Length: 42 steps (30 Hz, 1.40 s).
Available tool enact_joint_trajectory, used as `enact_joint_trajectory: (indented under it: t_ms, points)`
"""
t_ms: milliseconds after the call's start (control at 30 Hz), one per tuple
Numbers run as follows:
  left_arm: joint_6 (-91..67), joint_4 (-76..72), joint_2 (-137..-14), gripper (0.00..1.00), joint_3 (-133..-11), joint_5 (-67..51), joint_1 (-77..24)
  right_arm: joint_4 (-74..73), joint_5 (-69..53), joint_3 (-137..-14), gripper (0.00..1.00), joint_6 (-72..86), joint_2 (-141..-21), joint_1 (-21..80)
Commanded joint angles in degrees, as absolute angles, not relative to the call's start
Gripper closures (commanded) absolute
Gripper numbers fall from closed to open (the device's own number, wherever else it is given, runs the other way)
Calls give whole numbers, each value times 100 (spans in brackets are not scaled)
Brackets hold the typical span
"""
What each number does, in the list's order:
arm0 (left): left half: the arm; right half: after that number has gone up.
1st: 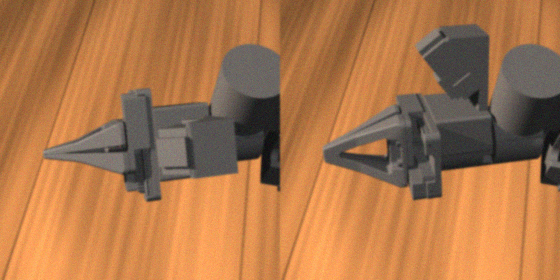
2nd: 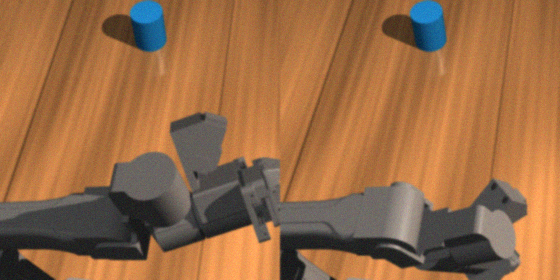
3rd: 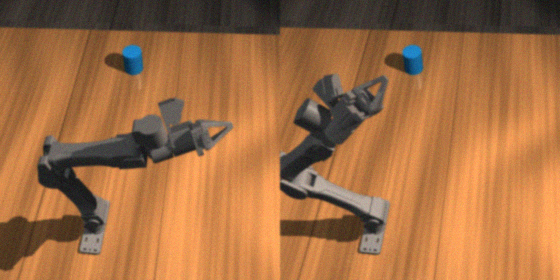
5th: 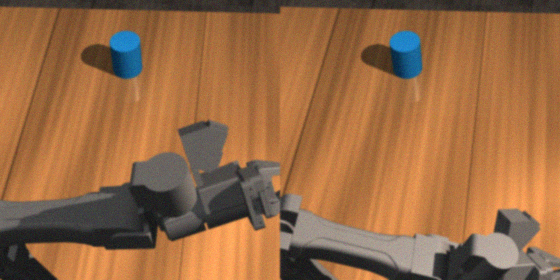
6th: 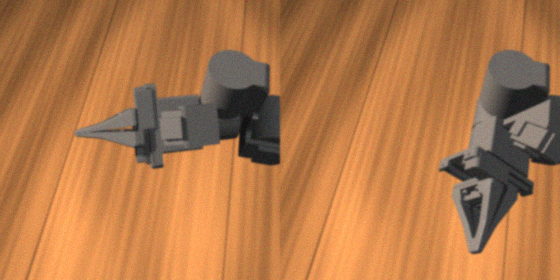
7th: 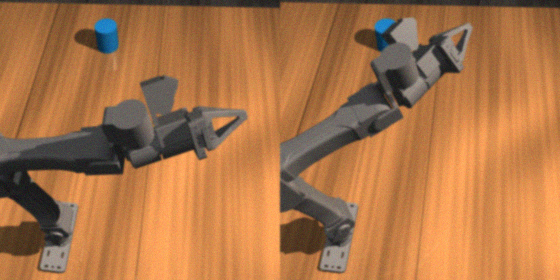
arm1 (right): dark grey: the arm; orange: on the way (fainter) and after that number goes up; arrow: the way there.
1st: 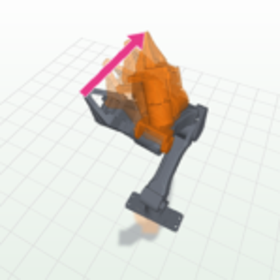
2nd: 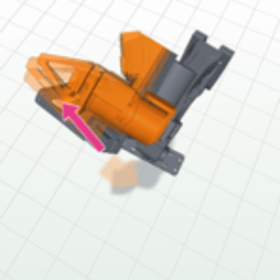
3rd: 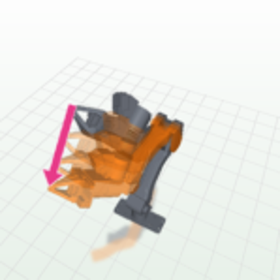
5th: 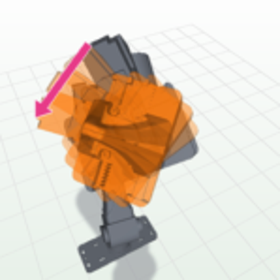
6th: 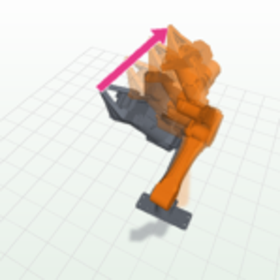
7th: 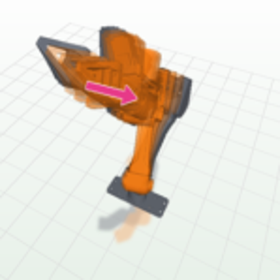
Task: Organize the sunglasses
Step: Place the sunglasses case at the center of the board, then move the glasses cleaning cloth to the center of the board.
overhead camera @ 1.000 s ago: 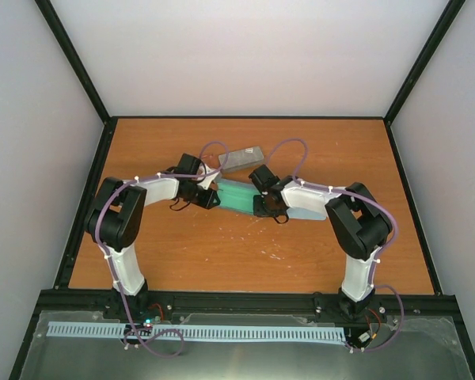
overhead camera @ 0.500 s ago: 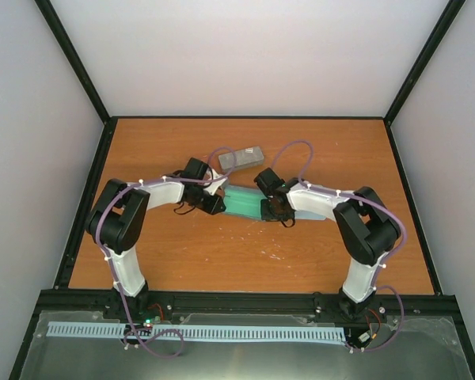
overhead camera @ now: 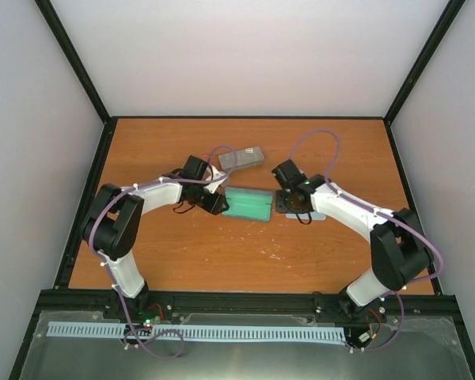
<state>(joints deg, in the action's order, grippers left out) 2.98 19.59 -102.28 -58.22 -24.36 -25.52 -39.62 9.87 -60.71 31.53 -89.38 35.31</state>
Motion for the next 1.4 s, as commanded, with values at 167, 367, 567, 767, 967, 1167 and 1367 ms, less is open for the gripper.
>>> enact_joint_trajectory:
  t_ms: [167,367,567,767,967,1167,1367]
  points:
    - [523,2110,-9214,49,-5893,-1965,-2569,-3872,499,-5459,90,2601,-8351,2538]
    - [554,2163,-8858,49,-5921,-1937,-2426,-3582,695,-5138,92,2624,-8608,2541]
    - [643,2288,-8744,49,-5984,-2060,-2183,-3294,962,-5283,96,2564,-9043,2540]
    - [703,2323,-8685,50,-5940,-2127,-2021,-3214,949,-5677,96,2461,-9720,2540]
    - [747,2303,-8622,50,-5847,-2189,-1938,-3157,655,-5607,96,2522,-10014,2539]
    - [765,2259,-8689,50,-5863,-2291,-1933,-3113,394,-5059,96,2726,-9769,2600]
    - [799,2311,-8843,51,-6034,-2508,-1941,-3194,270,-4520,96,3077,-9374,2976]
